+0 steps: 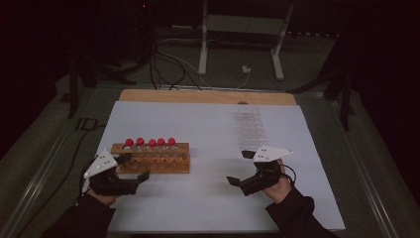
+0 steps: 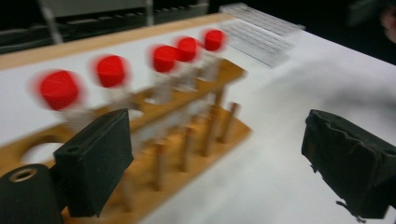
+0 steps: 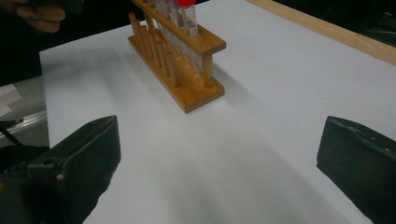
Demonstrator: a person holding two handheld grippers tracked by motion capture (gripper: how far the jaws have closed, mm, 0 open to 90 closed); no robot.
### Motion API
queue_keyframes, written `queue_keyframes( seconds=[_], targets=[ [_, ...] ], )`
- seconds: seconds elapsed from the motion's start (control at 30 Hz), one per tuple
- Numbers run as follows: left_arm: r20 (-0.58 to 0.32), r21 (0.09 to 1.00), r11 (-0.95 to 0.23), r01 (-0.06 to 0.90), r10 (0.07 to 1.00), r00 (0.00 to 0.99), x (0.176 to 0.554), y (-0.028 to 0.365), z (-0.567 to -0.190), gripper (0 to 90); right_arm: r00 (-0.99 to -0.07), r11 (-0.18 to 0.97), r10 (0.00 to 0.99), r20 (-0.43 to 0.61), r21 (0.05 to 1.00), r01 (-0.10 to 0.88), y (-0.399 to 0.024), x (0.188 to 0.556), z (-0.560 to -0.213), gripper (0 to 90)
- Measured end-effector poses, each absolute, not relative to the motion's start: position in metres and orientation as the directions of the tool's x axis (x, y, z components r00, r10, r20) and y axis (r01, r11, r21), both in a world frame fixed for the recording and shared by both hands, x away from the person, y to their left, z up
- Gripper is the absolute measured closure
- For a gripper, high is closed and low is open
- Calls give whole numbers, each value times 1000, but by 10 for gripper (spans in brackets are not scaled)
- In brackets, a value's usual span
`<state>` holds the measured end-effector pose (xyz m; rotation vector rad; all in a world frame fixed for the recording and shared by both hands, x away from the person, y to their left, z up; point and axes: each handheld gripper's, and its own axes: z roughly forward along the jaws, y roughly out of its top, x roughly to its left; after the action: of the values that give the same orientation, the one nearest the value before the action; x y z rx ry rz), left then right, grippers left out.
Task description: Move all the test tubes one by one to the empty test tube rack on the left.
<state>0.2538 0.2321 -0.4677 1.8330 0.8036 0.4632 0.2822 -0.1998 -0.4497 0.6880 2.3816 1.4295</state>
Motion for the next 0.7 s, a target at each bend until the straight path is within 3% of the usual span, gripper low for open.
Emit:
queue_keyframes(
  seconds=[0.1, 0.7],
  targets=[
    [-74, 914, -252, 318, 666, 742, 251, 223, -474, 25, -849, 397, 529, 4, 883, 251, -199, 282, -450, 0],
    [-76, 882, -357, 309, 540, 838, 246, 192, -510, 14, -847, 397, 532, -4, 884, 245, -198, 283, -455, 0]
  ],
)
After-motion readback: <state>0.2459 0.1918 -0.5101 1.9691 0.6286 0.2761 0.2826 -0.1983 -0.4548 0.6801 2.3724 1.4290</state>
